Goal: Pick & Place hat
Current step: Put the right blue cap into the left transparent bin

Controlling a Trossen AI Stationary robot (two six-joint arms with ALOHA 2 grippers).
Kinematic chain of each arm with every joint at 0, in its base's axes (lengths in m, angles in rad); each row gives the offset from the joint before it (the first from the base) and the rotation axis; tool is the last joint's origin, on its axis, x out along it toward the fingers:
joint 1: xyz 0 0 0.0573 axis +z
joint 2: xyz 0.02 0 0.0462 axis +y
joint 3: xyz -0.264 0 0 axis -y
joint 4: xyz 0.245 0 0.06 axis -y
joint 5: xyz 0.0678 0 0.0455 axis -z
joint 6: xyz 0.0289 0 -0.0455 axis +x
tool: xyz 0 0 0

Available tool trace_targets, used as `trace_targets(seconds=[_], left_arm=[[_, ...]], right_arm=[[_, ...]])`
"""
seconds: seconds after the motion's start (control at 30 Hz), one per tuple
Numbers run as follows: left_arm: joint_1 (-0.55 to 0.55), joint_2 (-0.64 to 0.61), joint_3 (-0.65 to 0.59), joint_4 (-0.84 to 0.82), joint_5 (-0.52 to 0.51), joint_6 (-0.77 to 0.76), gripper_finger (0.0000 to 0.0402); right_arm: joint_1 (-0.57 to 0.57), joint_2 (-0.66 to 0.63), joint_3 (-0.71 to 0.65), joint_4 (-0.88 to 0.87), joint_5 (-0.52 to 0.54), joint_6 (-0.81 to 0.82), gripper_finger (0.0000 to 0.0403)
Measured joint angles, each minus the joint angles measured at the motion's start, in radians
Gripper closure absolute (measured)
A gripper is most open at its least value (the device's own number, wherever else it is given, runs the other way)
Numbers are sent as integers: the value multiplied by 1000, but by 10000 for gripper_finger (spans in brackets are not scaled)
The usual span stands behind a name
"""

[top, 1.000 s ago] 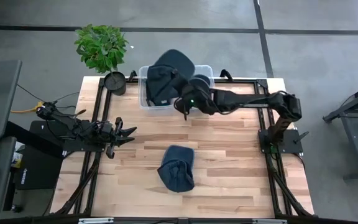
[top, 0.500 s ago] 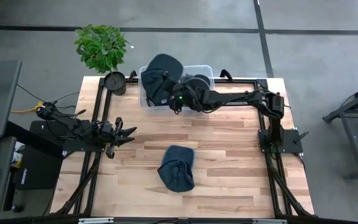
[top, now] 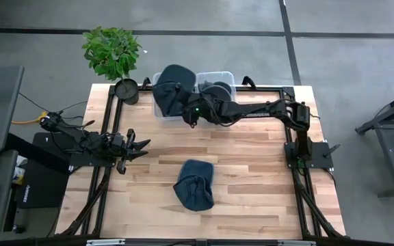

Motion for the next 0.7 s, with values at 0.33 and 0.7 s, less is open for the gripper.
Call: trace_targets(seconds=[0.33, 0.7], left_arm=[[0, 0, 0, 0, 0, 0, 401], [0, 0, 0, 0, 0, 0, 401]], right_arm=[[0, 0, 0, 6, -6, 60, 331], [0, 0, 0, -4, -12, 175, 294]])
